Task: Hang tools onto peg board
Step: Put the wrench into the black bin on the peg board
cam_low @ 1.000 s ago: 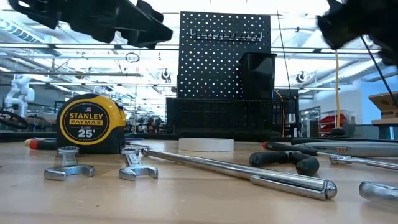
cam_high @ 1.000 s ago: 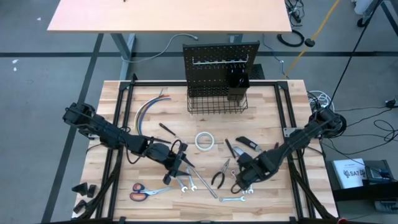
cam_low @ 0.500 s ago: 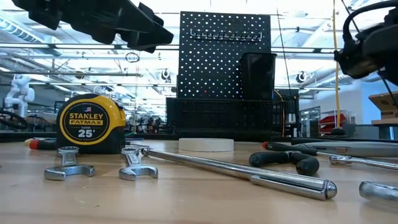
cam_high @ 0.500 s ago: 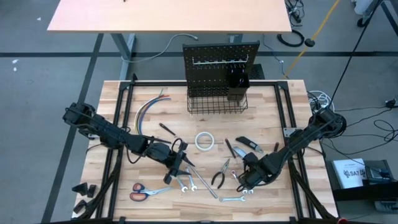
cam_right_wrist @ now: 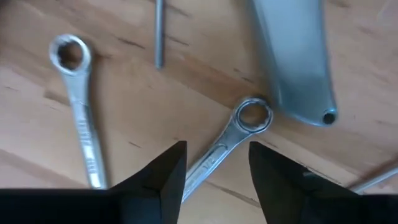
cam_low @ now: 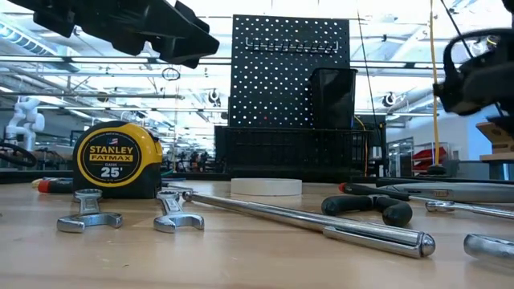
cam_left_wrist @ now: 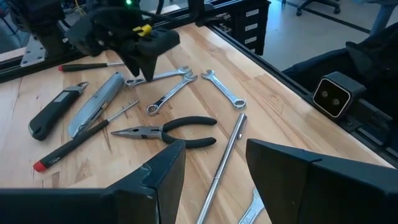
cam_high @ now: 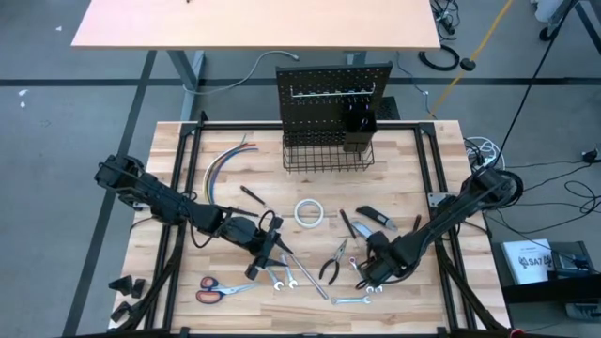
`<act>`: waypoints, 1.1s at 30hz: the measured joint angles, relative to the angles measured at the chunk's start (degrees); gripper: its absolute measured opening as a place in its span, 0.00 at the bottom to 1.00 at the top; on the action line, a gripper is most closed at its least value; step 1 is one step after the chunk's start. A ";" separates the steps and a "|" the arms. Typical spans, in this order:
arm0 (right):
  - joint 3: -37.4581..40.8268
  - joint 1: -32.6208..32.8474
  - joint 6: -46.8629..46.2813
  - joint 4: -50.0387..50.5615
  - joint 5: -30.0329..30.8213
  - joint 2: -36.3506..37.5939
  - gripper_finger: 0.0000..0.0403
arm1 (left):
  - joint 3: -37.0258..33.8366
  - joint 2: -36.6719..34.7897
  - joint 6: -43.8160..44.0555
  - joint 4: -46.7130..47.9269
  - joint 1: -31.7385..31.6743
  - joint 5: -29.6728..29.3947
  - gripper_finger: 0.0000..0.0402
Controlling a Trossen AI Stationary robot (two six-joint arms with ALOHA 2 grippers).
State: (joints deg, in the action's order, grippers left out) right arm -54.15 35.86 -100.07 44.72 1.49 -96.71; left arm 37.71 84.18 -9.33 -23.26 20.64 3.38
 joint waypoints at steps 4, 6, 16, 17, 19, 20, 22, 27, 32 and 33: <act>-0.32 0.01 -0.03 -1.51 -2.24 -2.96 0.35 | 0.00 0.00 -0.01 0.25 0.00 0.00 0.44; -0.45 -0.11 0.32 -1.99 -3.47 -4.39 0.29 | 0.00 0.00 0.01 0.25 0.00 0.00 0.44; -1.24 0.05 2.66 -1.97 -2.71 -4.51 0.04 | 0.00 0.00 0.01 0.36 0.05 0.02 0.44; -1.74 0.07 3.13 -1.55 -2.09 -3.82 0.04 | 0.00 0.00 0.01 0.34 0.04 0.02 0.44; -2.63 0.15 3.71 -0.38 -0.34 -2.94 0.04 | 0.00 0.00 0.01 0.38 0.04 0.02 0.44; -2.98 0.20 3.95 -0.13 0.91 -2.32 0.04 | 0.00 0.00 -0.01 0.37 0.04 0.04 0.44; -4.52 0.20 4.93 -0.19 3.33 -0.29 0.00 | 0.00 0.00 0.01 0.41 0.04 0.04 0.44; -6.71 0.17 7.21 0.41 9.55 2.38 0.01 | 0.00 0.01 0.01 1.79 0.04 0.07 0.44; -7.52 0.17 9.14 -0.38 13.13 2.69 0.01 | 0.00 0.04 0.01 1.85 0.09 0.07 0.44; -7.55 0.15 9.24 -1.05 13.22 2.35 0.01 | 0.00 0.04 0.01 1.79 0.11 0.07 0.44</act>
State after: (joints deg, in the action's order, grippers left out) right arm -61.70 36.01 -90.83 43.67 14.72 -94.36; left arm 37.71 84.23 -9.32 -21.47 20.75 3.44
